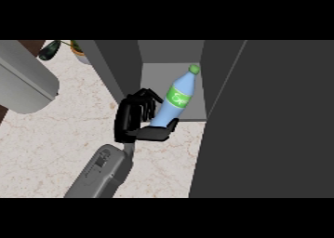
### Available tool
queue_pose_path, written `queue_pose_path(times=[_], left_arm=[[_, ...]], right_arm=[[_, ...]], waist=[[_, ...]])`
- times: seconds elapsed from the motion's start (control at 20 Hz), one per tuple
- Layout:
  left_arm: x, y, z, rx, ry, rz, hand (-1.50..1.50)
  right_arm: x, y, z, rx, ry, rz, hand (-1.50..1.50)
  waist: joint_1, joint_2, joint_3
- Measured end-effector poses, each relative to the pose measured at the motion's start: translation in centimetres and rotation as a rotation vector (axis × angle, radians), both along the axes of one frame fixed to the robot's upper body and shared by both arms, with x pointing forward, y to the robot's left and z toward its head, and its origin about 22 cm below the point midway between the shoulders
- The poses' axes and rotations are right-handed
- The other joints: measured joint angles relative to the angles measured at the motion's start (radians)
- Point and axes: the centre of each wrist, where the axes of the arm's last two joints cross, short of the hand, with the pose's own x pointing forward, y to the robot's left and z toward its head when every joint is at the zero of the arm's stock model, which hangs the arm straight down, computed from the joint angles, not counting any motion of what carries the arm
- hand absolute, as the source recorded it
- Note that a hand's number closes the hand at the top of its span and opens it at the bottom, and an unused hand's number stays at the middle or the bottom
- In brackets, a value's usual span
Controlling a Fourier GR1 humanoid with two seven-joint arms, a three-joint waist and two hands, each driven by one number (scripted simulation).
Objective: Pick up the bottled water, place it into the cabinet and close the cabinet
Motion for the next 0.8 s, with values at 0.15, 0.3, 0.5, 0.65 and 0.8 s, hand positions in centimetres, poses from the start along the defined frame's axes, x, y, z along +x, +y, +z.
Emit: queue_pose_path(times=[0.15, 0.3, 0.5, 0.65, 0.8], left_arm=[[0.8, -1.3, 0.8, 0.025, 0.006, 0.015, 1.50], [2.1, -2.5, 2.6, 0.048, 0.012, 0.029, 1.50], [3.5, -3.2, 2.7, 0.073, 0.040, 0.057, 1.50], [4.5, -3.7, 3.3, 0.069, 0.071, 0.074, 1.50], [5.4, -3.4, 3.2, 0.065, 0.102, 0.107, 1.50]], right_arm=[[-0.4, -0.3, -0.5, -0.006, 0.000, -0.003, -1.50], [-0.5, -0.3, -0.6, 0.000, 0.003, -0.007, -1.50], [-0.6, -0.6, -0.8, 0.000, 0.000, -0.013, -1.50], [-0.3, -1.1, -0.5, -0.024, -0.006, -0.020, -1.50], [-0.2, -1.3, -0.5, -0.016, -0.004, -0.028, -1.50]], waist=[[-0.005, 0.001, 0.000], [-0.006, 0.001, 0.000], [-0.011, 0.003, 0.000], [-0.011, 0.004, 0.000], [-0.013, 0.005, 0.000]])
